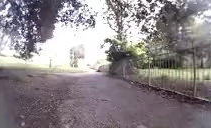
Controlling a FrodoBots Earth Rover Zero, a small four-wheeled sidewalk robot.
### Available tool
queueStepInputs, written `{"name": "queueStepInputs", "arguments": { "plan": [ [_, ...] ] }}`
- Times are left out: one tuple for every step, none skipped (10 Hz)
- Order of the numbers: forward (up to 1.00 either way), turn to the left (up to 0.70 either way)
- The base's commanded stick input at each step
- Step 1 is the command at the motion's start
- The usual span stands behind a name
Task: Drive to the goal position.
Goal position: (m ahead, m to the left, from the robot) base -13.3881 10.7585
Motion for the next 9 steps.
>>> {"name": "queueStepInputs", "arguments": {
  "plan": [
    [0.70, 0.01],
    [0.70, 0.01],
    [0.70, 0.01],
    [0.70, 0.01],
    [0.70, 0.01],
    [0.70, 0.06],
    [0.70, 0.16],
    [0.70, 0.26],
    [0.70, 0.36]
  ]
}}
